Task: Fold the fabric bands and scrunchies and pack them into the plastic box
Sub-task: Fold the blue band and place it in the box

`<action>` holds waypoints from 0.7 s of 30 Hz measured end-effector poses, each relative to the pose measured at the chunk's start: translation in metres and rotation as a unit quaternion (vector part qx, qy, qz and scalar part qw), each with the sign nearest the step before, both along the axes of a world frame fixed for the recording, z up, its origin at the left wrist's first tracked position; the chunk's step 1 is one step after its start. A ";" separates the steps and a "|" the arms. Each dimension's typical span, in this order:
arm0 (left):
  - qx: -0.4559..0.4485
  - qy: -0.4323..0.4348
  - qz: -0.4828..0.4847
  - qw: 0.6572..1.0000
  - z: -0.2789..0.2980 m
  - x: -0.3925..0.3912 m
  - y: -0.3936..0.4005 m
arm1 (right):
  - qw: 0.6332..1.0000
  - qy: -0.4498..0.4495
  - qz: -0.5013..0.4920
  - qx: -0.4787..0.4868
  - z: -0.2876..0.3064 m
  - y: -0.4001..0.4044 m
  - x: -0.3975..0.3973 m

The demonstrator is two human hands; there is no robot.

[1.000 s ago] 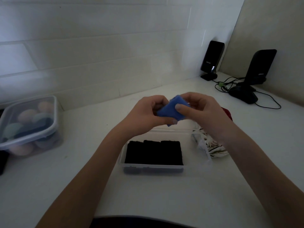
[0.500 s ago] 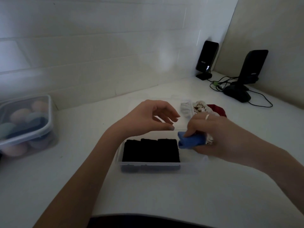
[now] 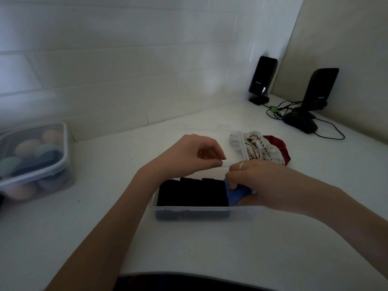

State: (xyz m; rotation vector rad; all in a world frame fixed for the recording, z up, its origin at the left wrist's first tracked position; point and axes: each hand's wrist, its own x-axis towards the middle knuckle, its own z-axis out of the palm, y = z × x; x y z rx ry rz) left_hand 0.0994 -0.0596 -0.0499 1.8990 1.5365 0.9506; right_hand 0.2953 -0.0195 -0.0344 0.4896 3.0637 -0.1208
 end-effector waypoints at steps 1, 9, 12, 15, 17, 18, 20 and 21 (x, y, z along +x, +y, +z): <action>0.003 0.005 0.003 1.000 0.000 0.000 0.000 | 1.000 -0.004 0.002 0.012 -0.001 0.000 0.000; -0.002 0.010 0.002 1.000 0.001 0.001 -0.002 | 0.995 -0.080 -0.019 -0.052 0.009 0.002 -0.001; -0.003 0.012 0.001 1.000 0.001 0.001 -0.002 | 0.993 -0.090 -0.039 -0.060 0.011 0.002 -0.004; -0.008 0.008 0.003 1.000 0.000 0.000 -0.001 | 0.995 -0.064 -0.080 -0.004 0.004 -0.001 -0.006; -0.010 0.007 0.003 1.000 -0.001 0.000 0.000 | 0.989 -0.069 -0.095 0.087 0.000 -0.004 -0.006; -0.010 0.007 0.003 1.000 -0.001 0.000 0.000 | 0.985 -0.070 -0.094 0.126 0.000 -0.006 -0.006; -0.009 0.009 0.002 1.000 -0.001 0.000 0.000 | 0.981 -0.068 -0.087 0.160 0.000 -0.008 -0.008; -0.007 0.011 0.002 1.000 -0.001 0.000 0.000 | 0.982 -0.068 -0.086 0.157 0.001 -0.008 -0.010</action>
